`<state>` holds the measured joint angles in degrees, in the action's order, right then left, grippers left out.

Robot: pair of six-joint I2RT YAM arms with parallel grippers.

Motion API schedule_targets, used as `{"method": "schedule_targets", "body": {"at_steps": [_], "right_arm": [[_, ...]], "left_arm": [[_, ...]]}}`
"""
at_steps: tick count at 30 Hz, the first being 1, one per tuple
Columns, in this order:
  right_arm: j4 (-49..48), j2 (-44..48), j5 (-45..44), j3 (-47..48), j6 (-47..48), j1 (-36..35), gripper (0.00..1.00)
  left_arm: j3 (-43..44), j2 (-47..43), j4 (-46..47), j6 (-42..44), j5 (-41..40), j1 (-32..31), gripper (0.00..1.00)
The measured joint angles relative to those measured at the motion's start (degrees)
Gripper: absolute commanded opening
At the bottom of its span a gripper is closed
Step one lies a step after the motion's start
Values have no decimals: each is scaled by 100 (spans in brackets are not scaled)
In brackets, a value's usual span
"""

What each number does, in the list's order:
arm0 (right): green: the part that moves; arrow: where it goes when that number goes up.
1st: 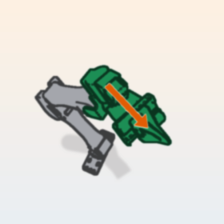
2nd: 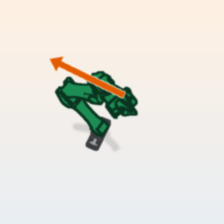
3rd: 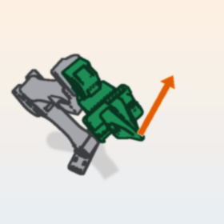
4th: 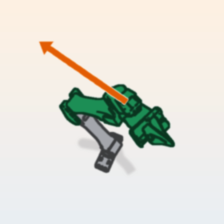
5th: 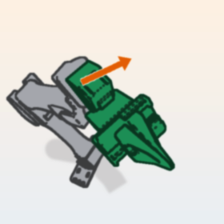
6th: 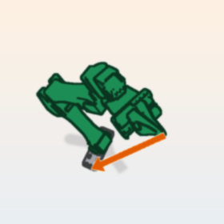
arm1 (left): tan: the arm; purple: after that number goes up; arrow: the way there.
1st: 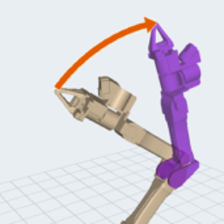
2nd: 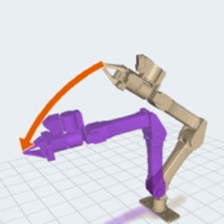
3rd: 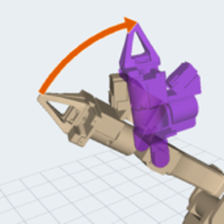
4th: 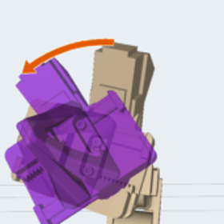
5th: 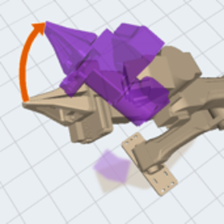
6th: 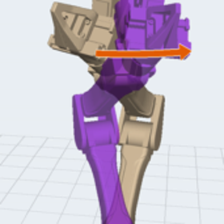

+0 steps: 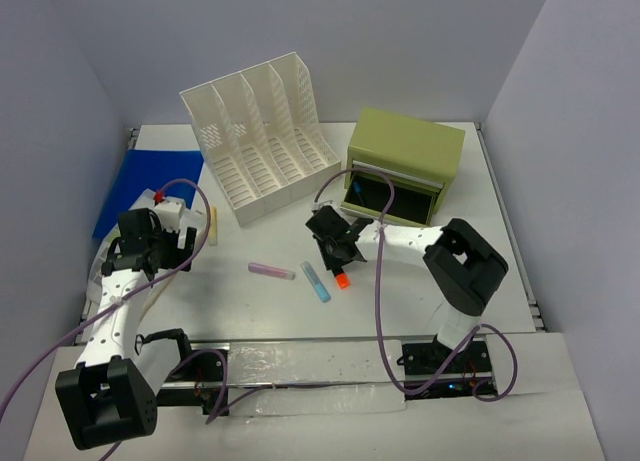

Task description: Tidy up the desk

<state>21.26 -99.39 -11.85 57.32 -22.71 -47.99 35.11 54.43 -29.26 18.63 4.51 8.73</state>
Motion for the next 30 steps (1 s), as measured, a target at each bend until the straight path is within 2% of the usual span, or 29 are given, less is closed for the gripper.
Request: {"method": "schedule_targets", "body": {"at_steps": [5, 9, 11, 15, 18, 24, 26, 27, 28, 30], "right_arm": [[237, 173, -628, 9, 393, -127, 0], [7, 825, -2094, -7, 1197, -546, 0], [-780, 1287, -2819, -185, 1948, -703, 0], [-3559, 1839, -3781, -1048, 4443, -490, 1], [-4848, 1483, -3984, -1312, 5728, -34, 6], [-6346, 357, -3908, -1359, 7421, 590, 10], [-6763, 72, -3846, -1346, 7860, 678, 15], [-6923, -70, -3819, -1330, 8070, 712, 34], [-7040, -189, -3804, -1305, 8240, 740, 44], [-7225, -425, -3797, -1246, 8545, 776, 54]], "left_arm": [[-4, 0, 4, 0, 0, 0, 99], [-41, 0, 31, -2, 2, 0, 99], [-60, -2, 39, -3, 2, 0, 99], [-81, -23, 46, -7, 1, 0, 99], [-131, -82, 59, -4, 0, 0, 99], [-190, -107, 77, -2, -4, 0, 99], [-190, -107, 85, -2, -11, 0, 99], [-190, -107, 87, 0, -14, 0, 99], [-190, -107, 89, 0, -19, 0, 99], [-190, -107, 96, 0, -24, 0, 99]]}}
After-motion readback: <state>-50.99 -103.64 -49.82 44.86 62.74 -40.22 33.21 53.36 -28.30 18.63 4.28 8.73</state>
